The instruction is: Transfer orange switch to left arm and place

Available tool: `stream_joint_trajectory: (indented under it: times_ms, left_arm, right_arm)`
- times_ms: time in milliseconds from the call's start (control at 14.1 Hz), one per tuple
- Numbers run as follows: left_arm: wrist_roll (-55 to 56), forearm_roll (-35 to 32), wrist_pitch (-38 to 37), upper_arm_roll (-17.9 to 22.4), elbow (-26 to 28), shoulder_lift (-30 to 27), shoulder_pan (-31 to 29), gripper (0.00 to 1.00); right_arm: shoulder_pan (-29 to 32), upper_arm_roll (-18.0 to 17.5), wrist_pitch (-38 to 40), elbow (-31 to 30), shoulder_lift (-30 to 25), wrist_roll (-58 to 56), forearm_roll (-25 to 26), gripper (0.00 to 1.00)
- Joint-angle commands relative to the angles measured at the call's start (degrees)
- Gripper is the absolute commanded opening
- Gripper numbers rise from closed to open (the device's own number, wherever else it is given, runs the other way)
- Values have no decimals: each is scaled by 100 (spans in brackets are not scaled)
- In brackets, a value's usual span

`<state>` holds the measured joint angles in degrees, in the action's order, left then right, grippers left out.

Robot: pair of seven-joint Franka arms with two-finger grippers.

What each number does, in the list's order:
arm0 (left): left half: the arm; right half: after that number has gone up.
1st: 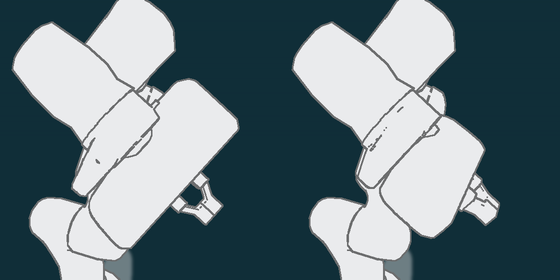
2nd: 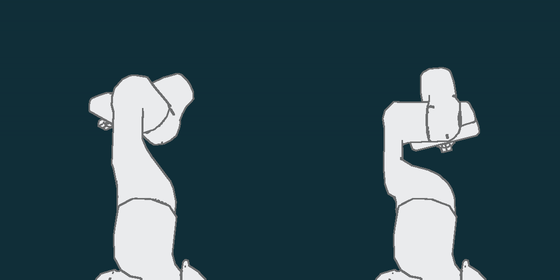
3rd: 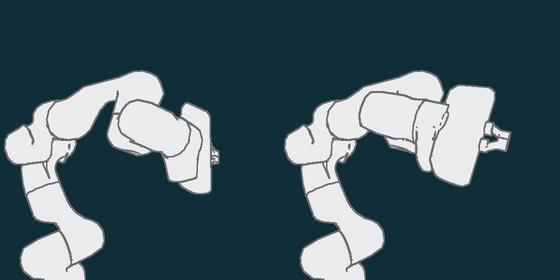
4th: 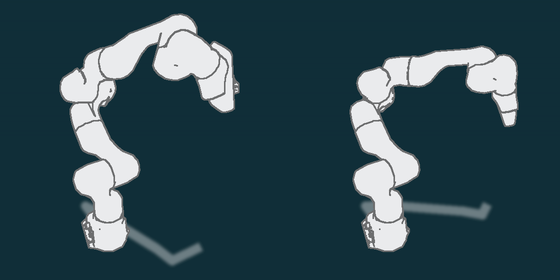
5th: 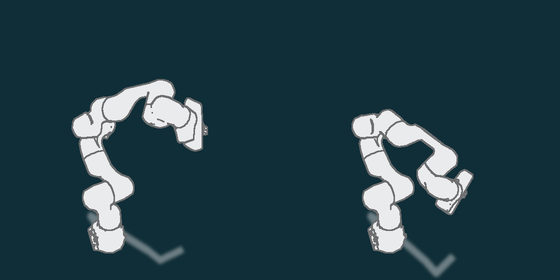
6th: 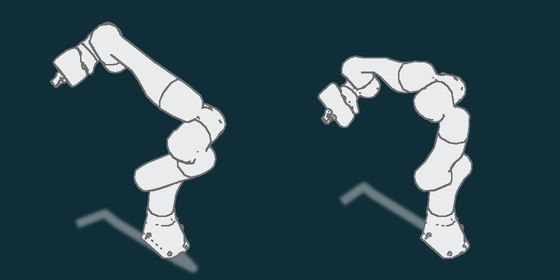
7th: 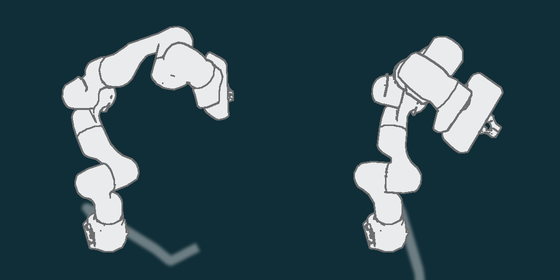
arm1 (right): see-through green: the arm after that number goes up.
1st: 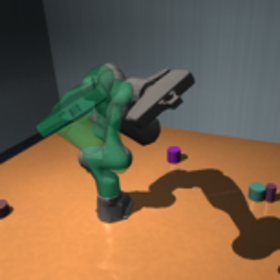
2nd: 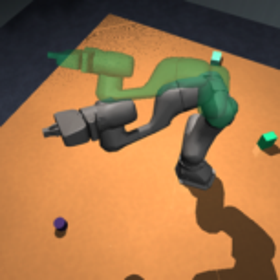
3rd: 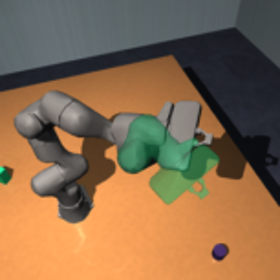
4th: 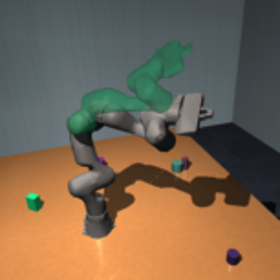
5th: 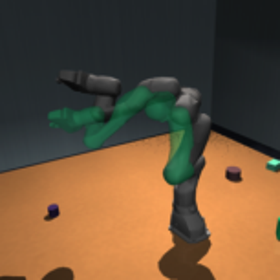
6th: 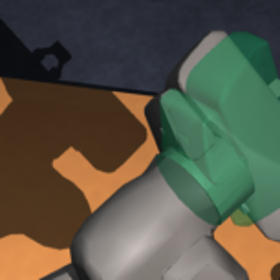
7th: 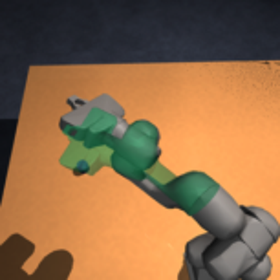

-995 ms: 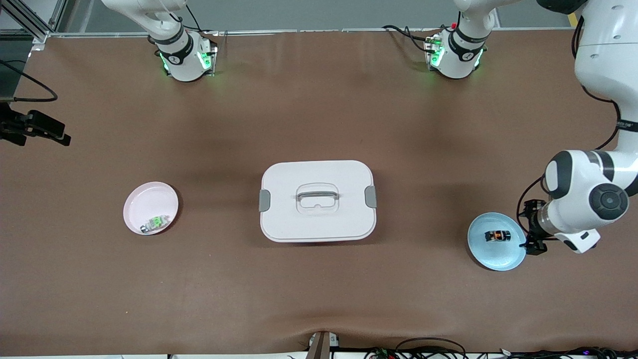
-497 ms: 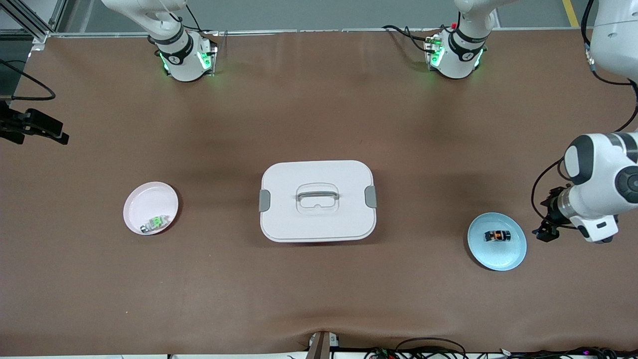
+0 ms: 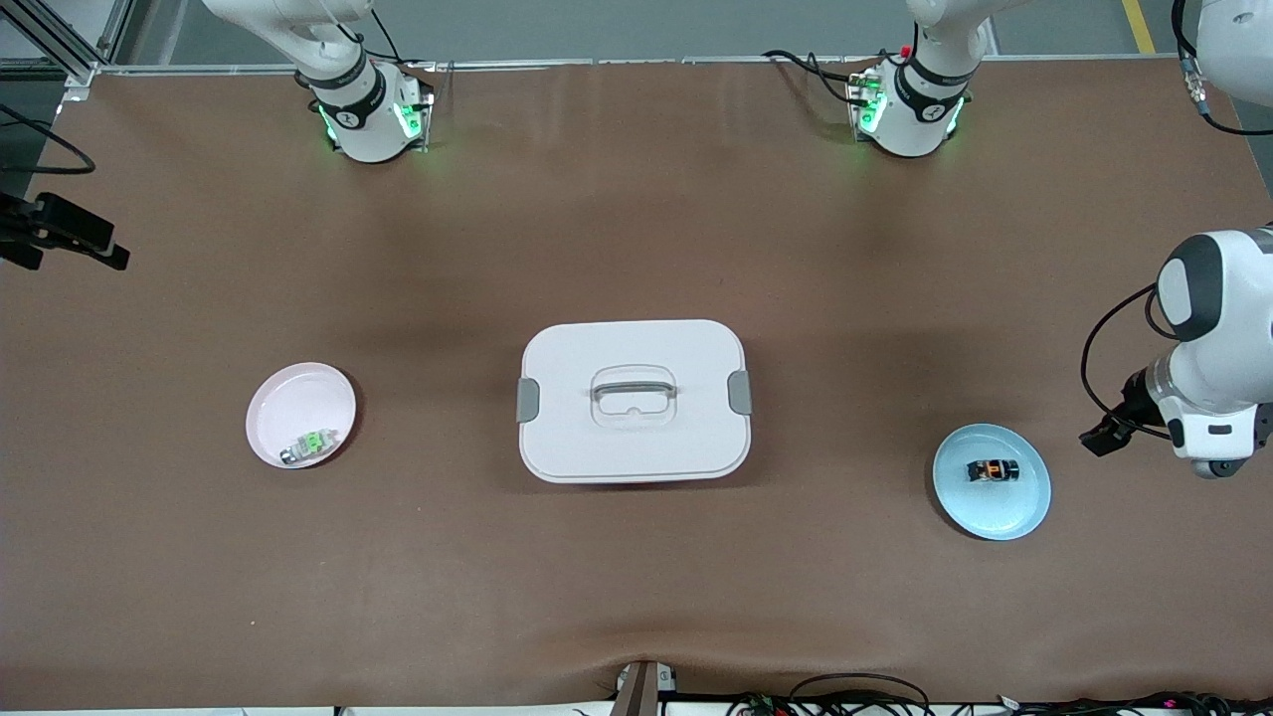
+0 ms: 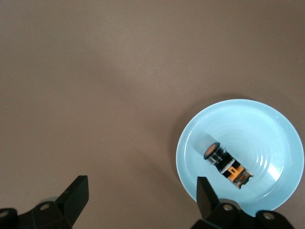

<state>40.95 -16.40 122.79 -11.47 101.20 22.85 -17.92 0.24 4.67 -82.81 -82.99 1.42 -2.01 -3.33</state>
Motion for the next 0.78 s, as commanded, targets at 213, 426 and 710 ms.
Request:
stream_joint_trajectory:
  times_ms: [213,426,710]
  left_arm:
    - [-1475,884,-132,1629,172,-509,1212,100]
    - [-1651,920,-421,1874,215,-877,1474,100]
    - [-2661,1306,-1203,2386,268,-1510,1801,100]
  right_arm:
    - [38,-19,19,-174,-213,26,-89,100]
    - [29,-19,28,-174,-213,17,-89,100]
    - [-6,-45,46,-182,-221,-45,-10,100]
